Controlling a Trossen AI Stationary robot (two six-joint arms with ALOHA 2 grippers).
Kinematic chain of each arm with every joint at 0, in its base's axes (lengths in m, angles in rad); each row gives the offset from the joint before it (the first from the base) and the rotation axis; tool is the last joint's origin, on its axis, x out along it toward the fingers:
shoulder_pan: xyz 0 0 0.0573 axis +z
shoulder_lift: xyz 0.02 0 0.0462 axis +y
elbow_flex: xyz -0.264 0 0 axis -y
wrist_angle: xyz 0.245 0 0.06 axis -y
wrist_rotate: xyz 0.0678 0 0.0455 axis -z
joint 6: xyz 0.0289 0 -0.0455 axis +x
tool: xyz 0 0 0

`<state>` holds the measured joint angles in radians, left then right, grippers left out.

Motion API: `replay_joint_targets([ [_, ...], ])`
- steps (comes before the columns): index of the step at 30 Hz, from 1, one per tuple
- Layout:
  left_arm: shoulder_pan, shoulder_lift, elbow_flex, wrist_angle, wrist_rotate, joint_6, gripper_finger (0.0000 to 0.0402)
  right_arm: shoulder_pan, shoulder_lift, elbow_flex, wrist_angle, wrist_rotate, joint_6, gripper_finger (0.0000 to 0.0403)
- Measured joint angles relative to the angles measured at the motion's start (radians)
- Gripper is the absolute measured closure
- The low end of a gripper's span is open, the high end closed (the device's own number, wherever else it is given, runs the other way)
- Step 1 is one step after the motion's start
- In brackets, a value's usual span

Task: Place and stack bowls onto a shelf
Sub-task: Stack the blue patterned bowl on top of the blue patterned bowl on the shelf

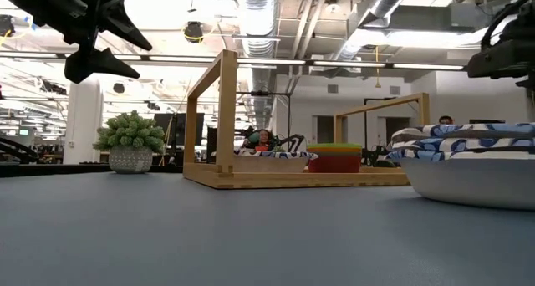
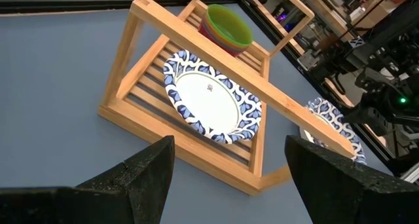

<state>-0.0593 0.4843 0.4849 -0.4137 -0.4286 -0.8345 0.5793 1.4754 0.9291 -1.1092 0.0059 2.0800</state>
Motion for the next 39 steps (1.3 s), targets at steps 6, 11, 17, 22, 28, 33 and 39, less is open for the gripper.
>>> replay_joint_targets([
  [6,0.0,0.0,0.0,0.0,-0.002,0.0,0.0127,0.0,0.0,0.0,0.018,-0.002,-0.026,0.0387],
  [11,0.0,0.0,0.0,-0.006,-0.004,0.0,0.0127,0.0,-0.004,0.023,0.006,-0.006,-0.029,0.0384],
  [17,0.0,0.0,0.0,-0.021,-0.004,0.0,0.0127,0.0,-0.026,0.117,-0.085,-0.006,-0.073,0.0386],
  [22,0.0,0.0,0.0,-0.022,-0.004,0.0,0.0127,0.0,-0.074,0.19,-0.173,0.013,-0.076,0.0386],
  [28,0.0,0.0,0.0,-0.022,-0.005,0.0,0.0127,-0.027,-0.141,0.243,-0.218,0.139,-0.096,0.0386],
  [33,0.0,0.0,0.0,-0.023,-0.005,0.0,0.0127,-0.162,-0.168,0.258,-0.213,0.23,-0.246,0.0387],
  [39,0.0,0.0,0.0,-0.022,-0.005,-0.015,0.0127,-0.435,-0.154,0.259,-0.048,0.259,-0.628,0.0387],
])
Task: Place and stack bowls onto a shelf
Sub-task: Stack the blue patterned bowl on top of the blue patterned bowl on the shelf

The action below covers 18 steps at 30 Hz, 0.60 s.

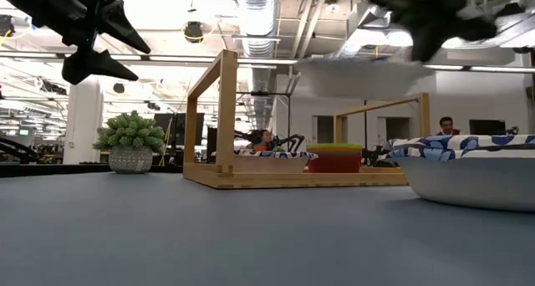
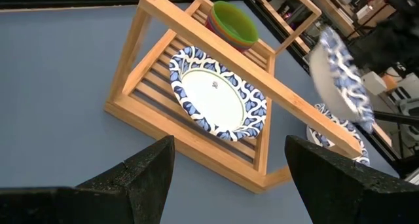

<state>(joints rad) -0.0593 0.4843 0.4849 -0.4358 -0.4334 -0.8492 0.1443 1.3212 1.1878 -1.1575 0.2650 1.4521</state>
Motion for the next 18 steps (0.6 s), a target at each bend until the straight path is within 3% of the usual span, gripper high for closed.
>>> replay_joint_targets([
  [8,0.0,0.0,0.0,-0.001,-0.017,-0.011,0.0127,-0.308,0.069,0.0,0.318,-0.062,-0.423,0.0387],
  [12,0.0,0.0,0.0,-0.001,-0.027,-0.02,0.0127,-0.396,0.123,0.0,0.425,-0.139,-0.514,0.0387],
  [18,0.0,0.0,0.0,-0.002,-0.028,-0.028,0.0127,-0.421,0.223,0.0,0.567,-0.227,-0.553,0.0387],
])
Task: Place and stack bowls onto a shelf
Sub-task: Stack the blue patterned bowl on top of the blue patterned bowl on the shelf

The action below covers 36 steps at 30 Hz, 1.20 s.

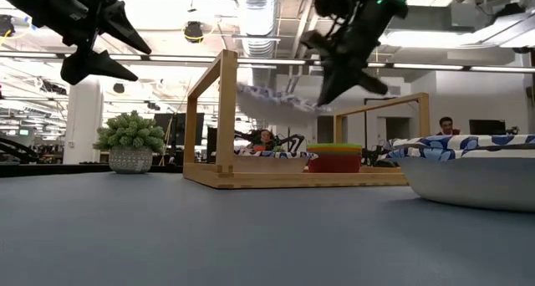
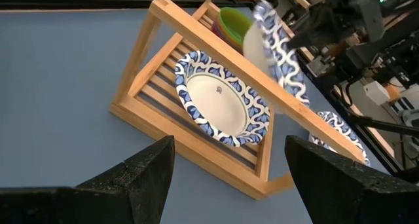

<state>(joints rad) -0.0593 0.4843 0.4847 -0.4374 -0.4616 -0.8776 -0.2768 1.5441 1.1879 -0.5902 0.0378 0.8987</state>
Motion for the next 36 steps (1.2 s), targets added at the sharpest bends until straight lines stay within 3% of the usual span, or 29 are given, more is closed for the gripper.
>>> replay_joint_targets([
  [16,0.0,0.0,0.0,-0.002,-0.006,0.001,0.0127,0.004,0.212,0.192,-0.073,-0.026,-0.118,0.0387],
  [36,0.0,0.0,0.0,-0.021,-0.009,0.002,0.0127,-0.037,0.213,0.199,-0.127,-0.005,-0.171,0.0369],
])
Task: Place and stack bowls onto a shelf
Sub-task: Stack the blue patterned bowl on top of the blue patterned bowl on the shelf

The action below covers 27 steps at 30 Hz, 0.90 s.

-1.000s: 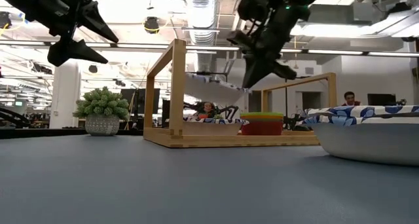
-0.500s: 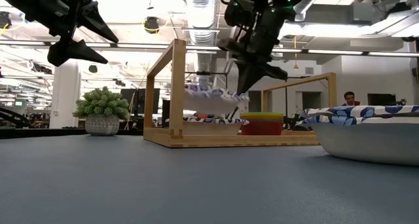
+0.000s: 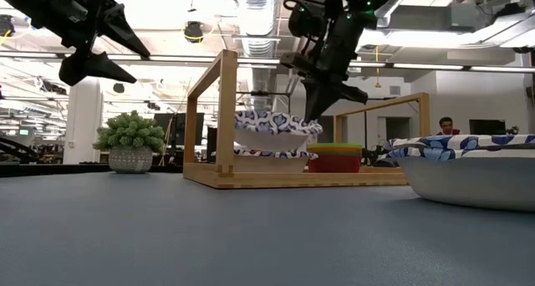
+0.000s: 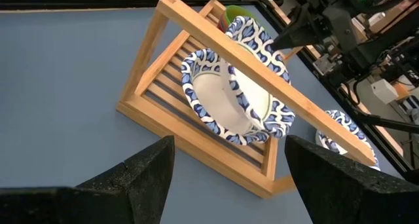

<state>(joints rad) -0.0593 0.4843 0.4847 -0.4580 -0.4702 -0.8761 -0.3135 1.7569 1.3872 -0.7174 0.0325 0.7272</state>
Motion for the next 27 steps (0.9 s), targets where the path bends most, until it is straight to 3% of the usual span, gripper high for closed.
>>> replay_joint_targets([
  [17,0.0,0.0,0.0,0.0,-0.007,0.0,0.0127,-0.003,-0.001,-0.001,0.078,-0.058,-0.085,0.0334],
  [27,0.0,0.0,0.0,0.0,-0.007,0.0,0.0127,-0.025,-0.002,-0.001,0.1,-0.064,-0.097,0.0239],
])
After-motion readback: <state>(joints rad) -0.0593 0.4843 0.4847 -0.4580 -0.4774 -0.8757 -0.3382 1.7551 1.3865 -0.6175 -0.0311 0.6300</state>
